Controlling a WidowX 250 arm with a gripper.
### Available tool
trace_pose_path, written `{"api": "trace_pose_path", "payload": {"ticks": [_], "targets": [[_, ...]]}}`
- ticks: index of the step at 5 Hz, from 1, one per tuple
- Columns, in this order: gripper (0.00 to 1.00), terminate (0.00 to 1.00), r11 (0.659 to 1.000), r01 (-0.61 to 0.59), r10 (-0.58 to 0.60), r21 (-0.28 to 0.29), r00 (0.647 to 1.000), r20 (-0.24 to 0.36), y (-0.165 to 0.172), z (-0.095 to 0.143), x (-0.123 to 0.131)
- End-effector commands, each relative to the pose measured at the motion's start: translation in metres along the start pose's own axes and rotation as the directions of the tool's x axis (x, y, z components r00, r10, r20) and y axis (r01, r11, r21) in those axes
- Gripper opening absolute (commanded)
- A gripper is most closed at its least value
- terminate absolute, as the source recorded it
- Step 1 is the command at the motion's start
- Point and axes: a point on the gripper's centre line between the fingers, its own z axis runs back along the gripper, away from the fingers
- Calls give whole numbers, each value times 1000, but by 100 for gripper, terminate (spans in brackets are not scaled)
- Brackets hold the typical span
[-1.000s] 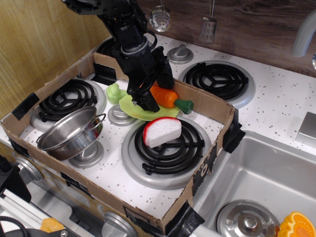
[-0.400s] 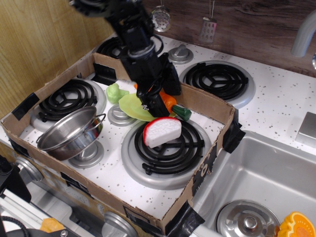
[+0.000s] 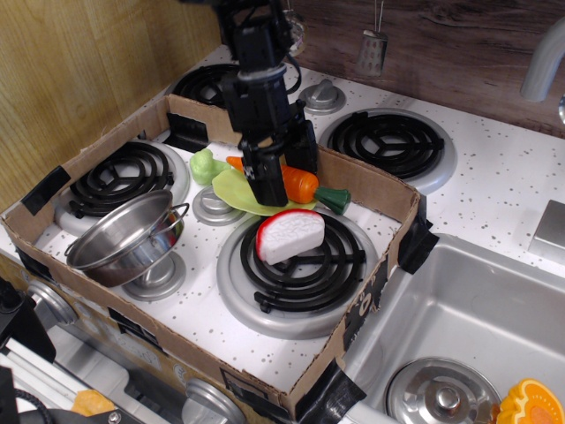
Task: Take carrot off plate
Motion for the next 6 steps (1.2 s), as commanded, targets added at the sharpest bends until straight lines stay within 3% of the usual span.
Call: {"api": "trace_pose_path", "payload": {"ticks": [1, 3, 5, 6], "targets": [[0, 0, 997, 43, -38, -59, 995, 95, -6, 18, 7], [0, 0, 975, 82, -33, -205, 972, 231, -7, 30, 9], [0, 0, 938, 61, 76, -342, 924, 374, 8, 83, 0], [0, 0, 927, 44, 93, -373, 935, 341, 21, 94, -5]]}}
